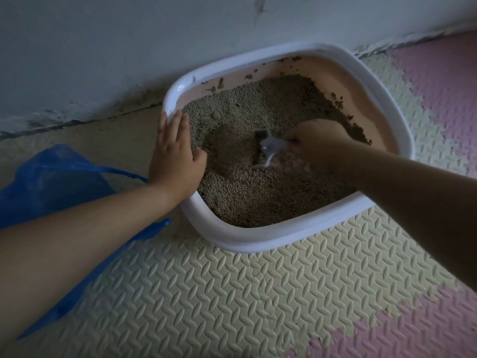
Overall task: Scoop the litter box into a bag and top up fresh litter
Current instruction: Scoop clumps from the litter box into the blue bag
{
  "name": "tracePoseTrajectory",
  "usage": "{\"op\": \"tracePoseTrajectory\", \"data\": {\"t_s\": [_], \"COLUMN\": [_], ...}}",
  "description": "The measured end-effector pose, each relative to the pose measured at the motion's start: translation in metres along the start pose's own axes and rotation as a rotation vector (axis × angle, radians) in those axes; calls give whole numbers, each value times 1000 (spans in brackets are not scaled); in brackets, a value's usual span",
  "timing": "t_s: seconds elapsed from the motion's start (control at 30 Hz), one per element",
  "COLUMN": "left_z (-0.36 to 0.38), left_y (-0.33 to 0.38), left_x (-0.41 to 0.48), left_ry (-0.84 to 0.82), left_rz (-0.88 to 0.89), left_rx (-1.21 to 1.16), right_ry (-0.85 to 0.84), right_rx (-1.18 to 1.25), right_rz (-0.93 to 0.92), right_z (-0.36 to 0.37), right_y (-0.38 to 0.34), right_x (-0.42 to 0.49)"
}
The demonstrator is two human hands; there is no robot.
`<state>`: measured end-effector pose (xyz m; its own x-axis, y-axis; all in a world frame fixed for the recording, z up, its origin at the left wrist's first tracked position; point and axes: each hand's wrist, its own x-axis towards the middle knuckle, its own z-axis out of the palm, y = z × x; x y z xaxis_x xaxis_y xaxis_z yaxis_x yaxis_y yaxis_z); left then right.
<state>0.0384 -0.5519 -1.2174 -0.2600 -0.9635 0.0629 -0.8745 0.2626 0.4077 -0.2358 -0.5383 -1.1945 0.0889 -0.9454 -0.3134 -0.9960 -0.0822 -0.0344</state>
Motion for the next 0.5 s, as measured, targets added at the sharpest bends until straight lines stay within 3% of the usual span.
{"op": "tracePoseTrajectory", "data": {"t_s": [0.13, 0.27, 0.5], "left_z": [1, -1, -2], "left_y": [0, 0, 0], "left_x": [0, 0, -1], "left_ry": [6, 10, -2], "left_rz": [5, 11, -1], "left_rx": [-2, 6, -8], "right_ry": [31, -54, 29], "right_rx": [81, 200, 539], "right_rz": [61, 192, 246], "right_z": [17, 41, 44], "right_y": [-43, -83, -81], "right_x": [16, 27, 6]}}
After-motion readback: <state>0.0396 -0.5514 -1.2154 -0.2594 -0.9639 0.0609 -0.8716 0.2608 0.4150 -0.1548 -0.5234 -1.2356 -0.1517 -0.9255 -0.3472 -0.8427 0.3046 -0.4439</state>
